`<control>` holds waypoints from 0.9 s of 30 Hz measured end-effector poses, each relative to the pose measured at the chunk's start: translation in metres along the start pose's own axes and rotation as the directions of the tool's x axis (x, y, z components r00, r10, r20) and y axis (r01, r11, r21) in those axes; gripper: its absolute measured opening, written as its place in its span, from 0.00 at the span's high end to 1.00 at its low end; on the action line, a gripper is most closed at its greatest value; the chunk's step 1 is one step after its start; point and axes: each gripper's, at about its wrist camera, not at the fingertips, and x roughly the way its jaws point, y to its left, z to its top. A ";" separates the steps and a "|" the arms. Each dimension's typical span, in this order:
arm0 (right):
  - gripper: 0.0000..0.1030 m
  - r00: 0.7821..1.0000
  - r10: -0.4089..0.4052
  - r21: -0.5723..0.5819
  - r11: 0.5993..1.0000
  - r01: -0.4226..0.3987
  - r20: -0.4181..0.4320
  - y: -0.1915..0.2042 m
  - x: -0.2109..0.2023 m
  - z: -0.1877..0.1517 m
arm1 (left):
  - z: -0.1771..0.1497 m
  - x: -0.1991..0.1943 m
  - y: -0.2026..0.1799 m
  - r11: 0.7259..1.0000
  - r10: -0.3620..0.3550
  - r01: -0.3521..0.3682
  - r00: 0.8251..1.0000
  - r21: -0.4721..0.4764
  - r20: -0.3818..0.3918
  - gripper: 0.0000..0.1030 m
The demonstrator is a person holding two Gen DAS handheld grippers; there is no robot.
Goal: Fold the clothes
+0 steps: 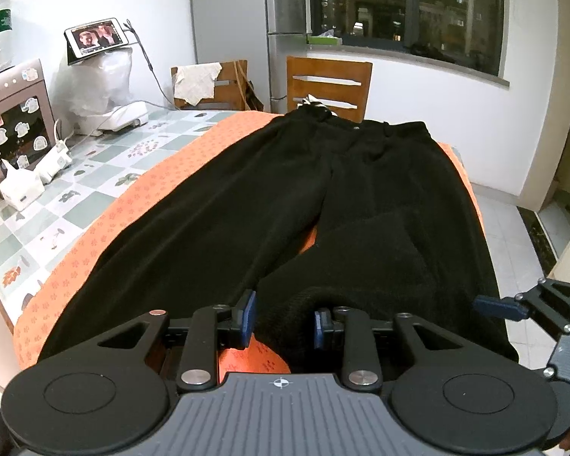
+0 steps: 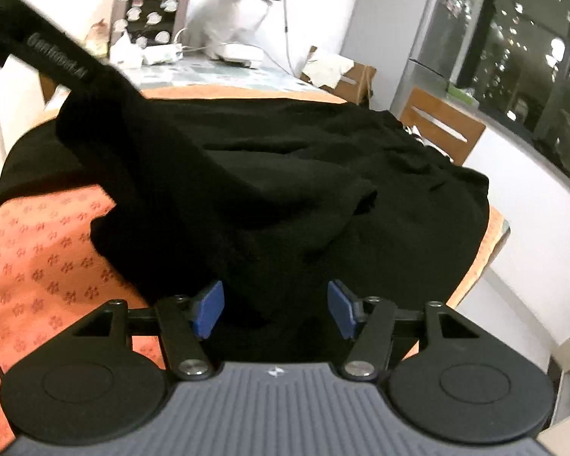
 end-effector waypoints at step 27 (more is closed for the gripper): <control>0.38 0.995 -0.024 0.036 0.999 0.021 0.095 -0.013 0.001 0.007 | 0.009 0.010 0.013 0.998 0.049 -0.049 0.999 -0.042 -0.016 0.68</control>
